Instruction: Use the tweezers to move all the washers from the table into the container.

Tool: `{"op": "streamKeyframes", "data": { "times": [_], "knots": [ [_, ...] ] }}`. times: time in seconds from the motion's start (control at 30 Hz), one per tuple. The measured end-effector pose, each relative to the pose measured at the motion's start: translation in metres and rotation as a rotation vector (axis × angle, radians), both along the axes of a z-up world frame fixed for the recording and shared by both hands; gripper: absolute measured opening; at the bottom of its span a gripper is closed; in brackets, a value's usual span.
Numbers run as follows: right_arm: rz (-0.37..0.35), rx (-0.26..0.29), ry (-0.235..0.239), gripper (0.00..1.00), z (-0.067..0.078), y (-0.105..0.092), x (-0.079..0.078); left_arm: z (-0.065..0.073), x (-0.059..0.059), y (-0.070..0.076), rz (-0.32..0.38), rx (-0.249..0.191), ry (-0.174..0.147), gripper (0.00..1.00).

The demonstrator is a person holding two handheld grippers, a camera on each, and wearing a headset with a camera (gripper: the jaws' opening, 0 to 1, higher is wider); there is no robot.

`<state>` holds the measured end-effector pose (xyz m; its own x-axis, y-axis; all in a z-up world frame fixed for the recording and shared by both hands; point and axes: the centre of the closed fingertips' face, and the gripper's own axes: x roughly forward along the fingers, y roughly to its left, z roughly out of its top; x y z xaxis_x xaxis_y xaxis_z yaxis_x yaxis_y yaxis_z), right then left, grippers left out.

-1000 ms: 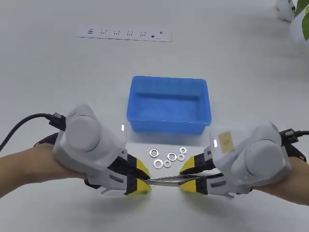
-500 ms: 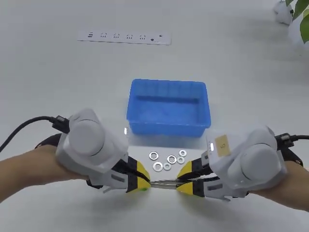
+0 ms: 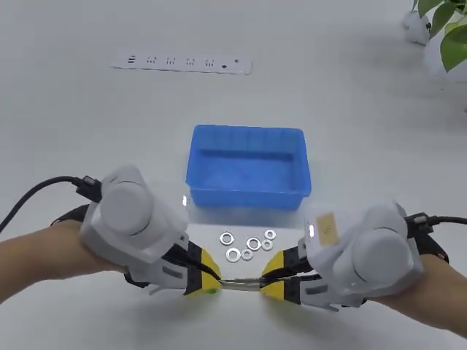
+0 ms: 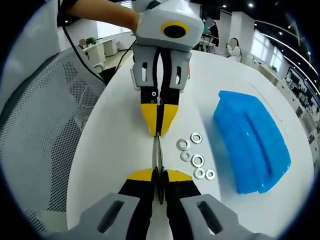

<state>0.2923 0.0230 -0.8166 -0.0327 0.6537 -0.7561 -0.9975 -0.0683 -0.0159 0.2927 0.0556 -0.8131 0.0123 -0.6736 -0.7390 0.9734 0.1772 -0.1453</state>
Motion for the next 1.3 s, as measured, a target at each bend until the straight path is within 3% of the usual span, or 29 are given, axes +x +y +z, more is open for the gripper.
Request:
{"op": "streamKeyframes", "data": {
  "times": [0.03,0.1,0.5,0.8,0.97,1.07,1.17,1.3],
  "knots": [
    [-0.005,0.004,0.001,0.08,0.0,0.001,0.0,0.001,-0.002,0.0,-0.009,0.01,0.007,0.06],
    [-0.004,0.006,0.001,0.08,0.0,0.001,-0.001,0.002,-0.004,0.0,-0.026,0.022,-0.01,0.06],
    [0.023,0.032,-0.043,0.07,0.006,0.003,-0.005,0.022,-0.008,0.001,-0.027,0.021,-0.02,0.06],
    [0.011,0.095,-0.049,0.06,0.011,0.016,-0.009,0.032,-0.012,0.012,-0.05,0.065,-0.041,0.06],
    [-0.005,0.15,-0.038,0.06,0.016,0.022,-0.007,0.045,-0.009,0.016,-0.04,0.043,-0.048,0.06],
    [-0.045,0.216,0.004,0.06,0.02,0.025,-0.005,0.045,-0.006,0.02,-0.017,0.042,-0.058,0.06],
    [-0.034,0.227,0.006,0.06,0.021,0.026,-0.006,0.046,-0.005,0.021,-0.004,0.044,-0.053,0.07],
    [-0.035,0.243,0.007,0.06,0.025,0.03,-0.004,0.036,-0.008,0.027,-0.016,0.095,-0.042,0.12]
  ]
}}
